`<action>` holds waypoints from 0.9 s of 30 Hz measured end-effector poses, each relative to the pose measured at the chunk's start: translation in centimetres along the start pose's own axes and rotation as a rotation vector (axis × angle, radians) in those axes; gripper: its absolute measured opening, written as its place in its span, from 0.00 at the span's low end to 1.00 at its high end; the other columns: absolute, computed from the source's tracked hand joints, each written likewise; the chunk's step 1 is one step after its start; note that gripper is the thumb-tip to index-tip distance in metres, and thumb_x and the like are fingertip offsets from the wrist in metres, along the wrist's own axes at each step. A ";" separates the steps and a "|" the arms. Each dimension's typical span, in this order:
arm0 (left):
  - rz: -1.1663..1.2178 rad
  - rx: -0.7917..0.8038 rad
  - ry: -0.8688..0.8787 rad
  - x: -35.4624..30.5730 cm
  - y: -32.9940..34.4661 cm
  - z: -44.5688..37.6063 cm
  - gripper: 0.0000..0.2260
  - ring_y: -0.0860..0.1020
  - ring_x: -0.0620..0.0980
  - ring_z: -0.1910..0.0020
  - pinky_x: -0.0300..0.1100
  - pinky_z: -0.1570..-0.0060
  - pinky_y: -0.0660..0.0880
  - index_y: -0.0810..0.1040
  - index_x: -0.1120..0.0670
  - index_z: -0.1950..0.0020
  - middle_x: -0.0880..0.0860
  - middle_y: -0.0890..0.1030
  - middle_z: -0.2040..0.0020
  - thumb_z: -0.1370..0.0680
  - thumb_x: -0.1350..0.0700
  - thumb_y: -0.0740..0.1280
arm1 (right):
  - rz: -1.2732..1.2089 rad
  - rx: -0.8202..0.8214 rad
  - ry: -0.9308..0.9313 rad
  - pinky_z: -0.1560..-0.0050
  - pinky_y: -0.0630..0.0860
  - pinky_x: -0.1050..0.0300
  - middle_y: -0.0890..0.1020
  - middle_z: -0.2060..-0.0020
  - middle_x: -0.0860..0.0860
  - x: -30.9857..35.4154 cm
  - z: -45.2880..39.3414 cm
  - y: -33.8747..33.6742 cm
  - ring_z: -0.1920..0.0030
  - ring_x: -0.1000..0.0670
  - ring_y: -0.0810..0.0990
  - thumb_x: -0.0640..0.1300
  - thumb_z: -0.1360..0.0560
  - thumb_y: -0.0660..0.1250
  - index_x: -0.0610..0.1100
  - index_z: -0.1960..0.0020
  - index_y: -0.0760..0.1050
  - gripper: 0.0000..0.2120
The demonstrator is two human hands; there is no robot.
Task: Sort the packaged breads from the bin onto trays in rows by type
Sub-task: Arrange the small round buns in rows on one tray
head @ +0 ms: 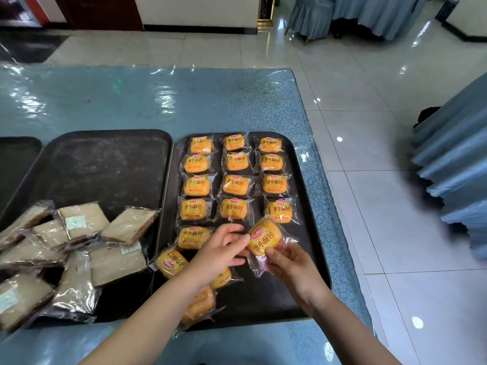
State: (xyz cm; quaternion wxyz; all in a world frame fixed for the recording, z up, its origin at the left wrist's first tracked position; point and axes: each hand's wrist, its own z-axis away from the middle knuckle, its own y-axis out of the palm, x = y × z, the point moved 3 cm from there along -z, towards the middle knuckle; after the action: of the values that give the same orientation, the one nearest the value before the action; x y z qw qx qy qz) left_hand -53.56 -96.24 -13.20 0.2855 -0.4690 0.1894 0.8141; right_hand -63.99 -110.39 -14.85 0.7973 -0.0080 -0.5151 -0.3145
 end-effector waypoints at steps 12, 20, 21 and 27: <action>-0.492 0.047 0.131 1.3 -0.1 -1.1 0.10 0.80 0.42 0.49 0.42 0.47 0.79 0.75 0.43 0.43 0.43 0.80 0.47 0.23 0.52 0.70 | 0.405 -0.055 -0.152 0.53 0.80 0.56 0.82 0.51 0.45 -0.9 -0.1 -3.0 0.54 0.53 0.82 0.38 0.27 0.73 0.46 0.39 0.69 0.21; -0.806 0.020 0.153 2.6 0.3 -2.2 0.20 0.75 0.40 0.43 0.37 0.42 0.75 0.67 0.47 0.30 0.42 0.74 0.36 0.21 0.50 0.66 | 0.488 -0.249 -0.101 0.60 0.80 0.59 0.83 0.54 0.43 -0.6 -1.9 -6.2 0.57 0.50 0.83 0.37 0.26 0.72 0.44 0.44 0.74 0.14; -0.869 0.015 0.181 2.8 0.1 -2.2 0.19 0.74 0.41 0.42 0.37 0.41 0.74 0.68 0.46 0.31 0.43 0.73 0.35 0.21 0.50 0.66 | 0.539 -0.297 -0.093 0.56 0.81 0.55 0.83 0.54 0.45 -0.5 -2.5 -7.0 0.56 0.49 0.83 0.40 0.27 0.73 0.44 0.44 0.74 0.14; -1.028 0.037 0.272 3.4 -0.5 -1.9 0.11 0.71 0.42 0.40 0.38 0.38 0.71 0.75 0.46 0.38 0.42 0.74 0.37 0.20 0.53 0.64 | 0.865 -0.379 -0.065 0.53 0.72 0.58 0.79 0.58 0.54 1.4 -5.3 -8.2 0.56 0.50 0.80 0.48 0.27 0.72 0.45 0.45 0.74 0.14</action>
State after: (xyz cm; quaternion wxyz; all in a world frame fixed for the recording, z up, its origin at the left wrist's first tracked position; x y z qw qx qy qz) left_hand -53.34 -95.98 -17.13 0.6287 -0.5976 -0.0154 0.4974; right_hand -63.45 -119.46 -18.78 0.8232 -0.3769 -0.4226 -0.0417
